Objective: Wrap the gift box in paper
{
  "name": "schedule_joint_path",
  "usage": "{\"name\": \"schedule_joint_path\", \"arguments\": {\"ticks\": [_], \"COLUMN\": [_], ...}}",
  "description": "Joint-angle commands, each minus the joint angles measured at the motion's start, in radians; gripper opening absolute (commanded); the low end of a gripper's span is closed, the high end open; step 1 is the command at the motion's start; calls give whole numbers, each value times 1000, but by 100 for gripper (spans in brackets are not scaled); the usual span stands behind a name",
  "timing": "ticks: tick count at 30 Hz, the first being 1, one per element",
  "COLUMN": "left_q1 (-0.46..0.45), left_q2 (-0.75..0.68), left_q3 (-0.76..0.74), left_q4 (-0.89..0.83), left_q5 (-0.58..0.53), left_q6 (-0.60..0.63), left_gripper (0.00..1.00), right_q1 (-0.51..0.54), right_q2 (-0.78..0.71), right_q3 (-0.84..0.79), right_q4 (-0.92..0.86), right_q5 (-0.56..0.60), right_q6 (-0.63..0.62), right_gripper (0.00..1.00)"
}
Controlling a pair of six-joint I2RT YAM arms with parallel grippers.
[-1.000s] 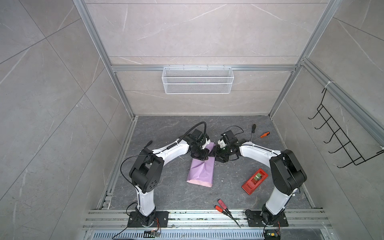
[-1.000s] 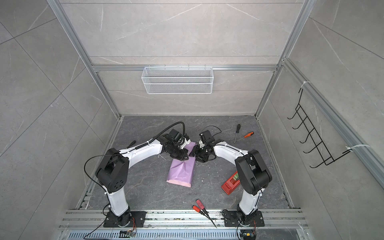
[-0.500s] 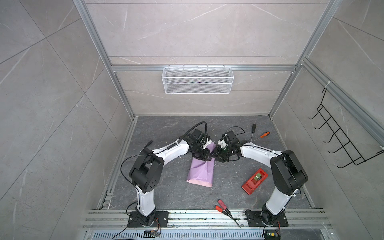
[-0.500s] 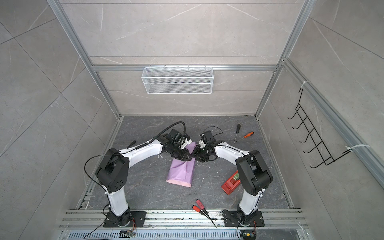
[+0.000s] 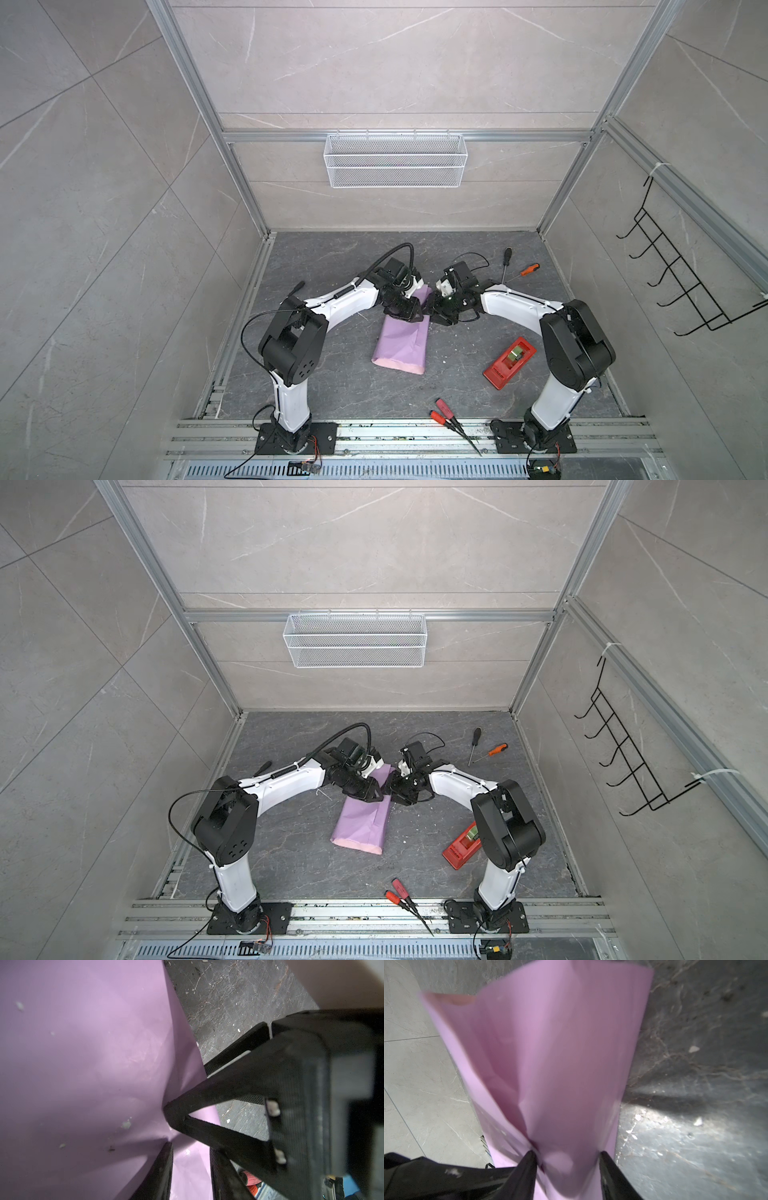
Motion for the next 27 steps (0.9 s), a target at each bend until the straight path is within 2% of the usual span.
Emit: {"name": "schedule_joint_path", "arguments": {"ticks": [1,4,10,16,20,24,27], "left_q1": [-20,-21,-19,-4,45,119,150], "left_q2": [41,41,27,-46,-127,-185,-198], "left_q3": [-39,-34,29,224,239,161,63], "left_q4": [-81,-81,-120,-233,-263,-271,-246], "left_q5": [0,9,28,91,127,59,-60], "left_q6": [19,20,44,68,81,130,165], "left_gripper": [35,35,38,54,61,65,66], "right_q1": [23,23,22,23,23,23,21], "right_q2": [59,64,95,99,91,85,82], "right_q3": [-89,-138,-148,-127,-124,-123,-125], "right_q4": [-70,-53,-59,-80,-90,-93,-91], "right_q5": [51,73,98,109,112,114,114], "right_q6": [-14,-18,-38,-49,-52,-51,-49], "right_gripper": [48,43,40,37,37,37,37]}}
